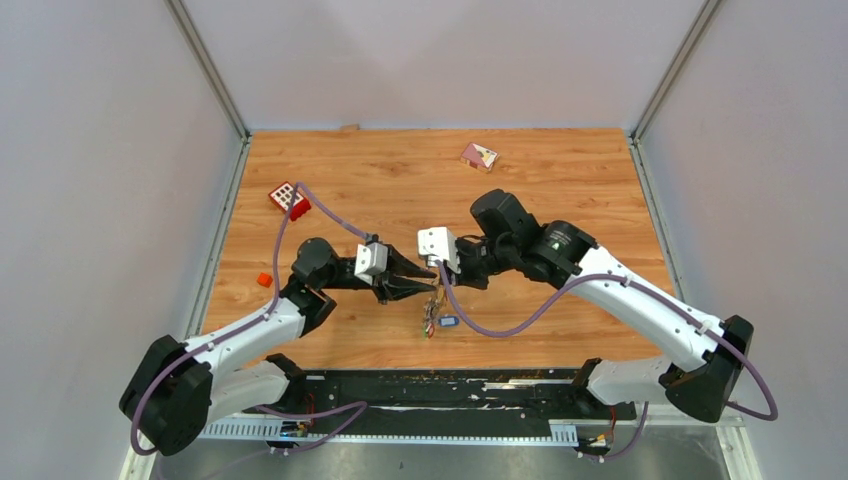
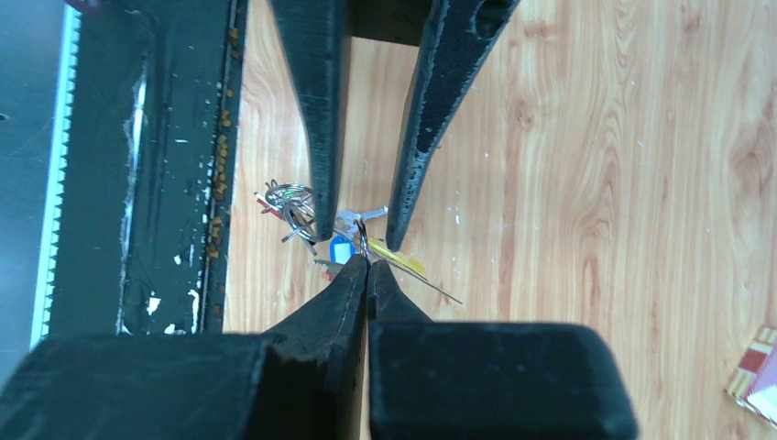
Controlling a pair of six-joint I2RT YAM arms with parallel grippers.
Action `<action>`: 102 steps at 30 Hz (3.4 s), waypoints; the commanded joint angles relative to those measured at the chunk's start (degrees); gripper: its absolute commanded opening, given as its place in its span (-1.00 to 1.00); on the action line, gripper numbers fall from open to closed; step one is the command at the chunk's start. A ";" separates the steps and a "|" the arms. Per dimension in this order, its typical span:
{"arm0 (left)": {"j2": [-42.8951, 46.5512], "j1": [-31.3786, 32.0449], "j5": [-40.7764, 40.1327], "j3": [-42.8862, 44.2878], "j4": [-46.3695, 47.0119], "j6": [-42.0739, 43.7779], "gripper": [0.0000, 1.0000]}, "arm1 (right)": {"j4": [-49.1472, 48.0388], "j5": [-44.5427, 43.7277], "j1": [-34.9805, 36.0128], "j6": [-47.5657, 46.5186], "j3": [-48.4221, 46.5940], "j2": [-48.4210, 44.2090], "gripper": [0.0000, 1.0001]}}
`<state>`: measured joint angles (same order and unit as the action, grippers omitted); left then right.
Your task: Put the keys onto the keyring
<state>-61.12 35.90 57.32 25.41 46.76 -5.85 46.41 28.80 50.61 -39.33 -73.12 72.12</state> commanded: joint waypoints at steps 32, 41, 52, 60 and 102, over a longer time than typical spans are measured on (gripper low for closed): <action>-2.11 0.17 -3.20 6.48 -10.19 5.73 -1.00 | 6.11 -9.81 3.03 0.92 -10.12 6.28 -1.00; -0.35 0.10 -1.34 2.96 -2.57 2.59 -1.00 | 3.25 -10.04 2.17 0.81 -6.43 3.32 -0.66; -0.16 0.07 1.70 1.18 4.35 -0.38 -1.00 | 0.66 1.20 -1.08 -0.97 1.08 -1.51 -0.27; 0.02 0.10 2.68 1.01 4.35 -0.28 -1.00 | 0.35 2.96 -1.22 -1.84 0.51 -0.68 -0.48; 0.15 0.07 5.65 -0.36 9.83 -2.85 -1.00 | -1.98 6.70 -1.22 -4.13 3.48 0.21 -1.00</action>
<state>-62.43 35.94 62.19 24.77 52.16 -7.86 47.18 34.17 49.67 -42.54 -70.11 72.01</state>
